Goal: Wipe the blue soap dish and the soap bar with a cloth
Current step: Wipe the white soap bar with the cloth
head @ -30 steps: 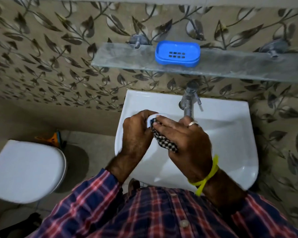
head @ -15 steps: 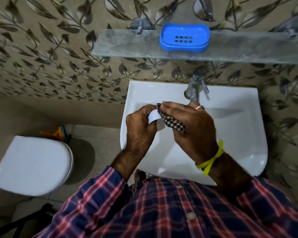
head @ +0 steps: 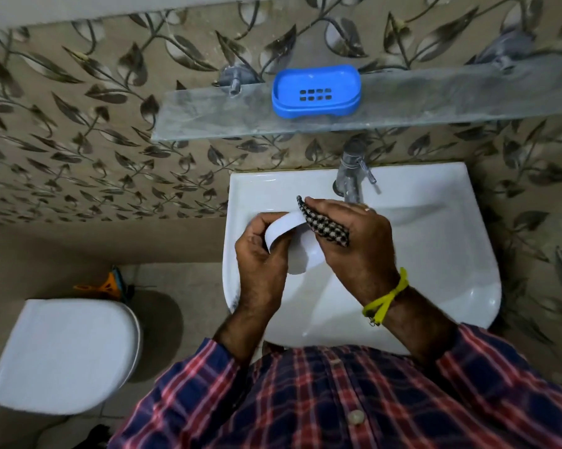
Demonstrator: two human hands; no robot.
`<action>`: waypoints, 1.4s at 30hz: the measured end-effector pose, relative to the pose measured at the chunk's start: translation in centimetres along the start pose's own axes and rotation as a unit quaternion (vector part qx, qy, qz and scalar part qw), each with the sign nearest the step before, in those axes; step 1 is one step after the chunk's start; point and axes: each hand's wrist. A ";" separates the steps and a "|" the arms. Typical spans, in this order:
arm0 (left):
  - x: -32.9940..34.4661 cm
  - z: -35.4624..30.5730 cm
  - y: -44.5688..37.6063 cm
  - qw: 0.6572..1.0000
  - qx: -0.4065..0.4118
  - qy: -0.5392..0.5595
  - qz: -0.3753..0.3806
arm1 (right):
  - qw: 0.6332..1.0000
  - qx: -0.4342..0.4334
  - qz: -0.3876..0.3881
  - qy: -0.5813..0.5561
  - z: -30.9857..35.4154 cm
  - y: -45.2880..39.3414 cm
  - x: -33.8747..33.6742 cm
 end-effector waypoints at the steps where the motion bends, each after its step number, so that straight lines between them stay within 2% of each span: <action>1: 0.2 -0.1 0.0 1.000 0.006 -0.022 0.012 | 0.999 -0.019 -0.007 0.025 -0.2 -0.1 0.0; 2: 0.3 -0.2 -0.2 0.997 0.027 -0.074 0.027 | 0.997 -0.047 -0.007 0.056 -0.4 -0.1 0.0; 4: 0.5 -0.8 -0.7 0.966 0.083 -0.243 0.028 | 0.990 -0.105 -0.009 0.099 -0.5 -0.1 0.1; 6: 0.8 -1.4 -1.5 0.944 0.088 -0.317 0.002 | 0.986 -0.129 -0.014 0.100 -0.4 -0.3 0.3; 9: 0.8 -1.9 -2.4 0.964 0.063 -0.257 0.023 | 0.984 -0.153 0.013 0.087 -0.2 0.3 0.0; 11: 0.3 -1.8 -2.1 0.968 0.079 -0.235 0.019 | 0.981 -0.163 0.047 0.093 -0.3 1.0 -1.1; 15: 0.3 -1.4 -1.5 0.972 0.083 -0.220 -0.013 | 0.988 -0.127 0.074 0.048 0.0 -0.2 -1.2; 18: -0.6 -1.5 -1.7 0.978 0.093 -0.183 -0.025 | 0.981 -0.159 0.104 0.046 0.3 0.3 -1.1; 22: -1.1 -1.3 -0.6 0.973 0.126 -0.194 -0.014 | 0.990 -0.097 0.085 0.049 -0.2 0.3 -1.6; 26: -1.6 -1.1 -0.7 0.975 0.145 -0.162 -0.041 | 0.982 -0.149 0.104 0.055 1.1 0.5 -1.2; 29: -2.0 -0.9 -0.5 0.970 0.174 -0.167 -0.026 | 0.989 -0.105 0.090 0.048 1.0 0.6 -1.5; 31: -1.9 -0.8 -0.4 0.975 0.154 -0.154 -0.032 | 0.993 -0.078 0.084 0.042 1.0 0.1 -1.1; 35: -2.6 -0.4 -0.9 0.986 0.123 -0.107 -0.040 | 0.984 -0.136 0.100 0.058 1.7 2.0 -0.9; 39: -2.6 0.1 -0.2 0.989 0.117 -0.086 -0.038 | 0.992 -0.086 0.075 0.045 1.4 1.7 -0.3; 42: -2.9 0.6 0.2 0.991 0.115 -0.064 -0.031 | 0.989 -0.101 0.065 0.083 1.8 1.9 0.4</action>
Point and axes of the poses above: each hand's wrist, its own y-axis away from the middle knuckle, its own x-axis out of the palm, z = x × y, and after that the axes turned 11 degrees about -x, right-handed
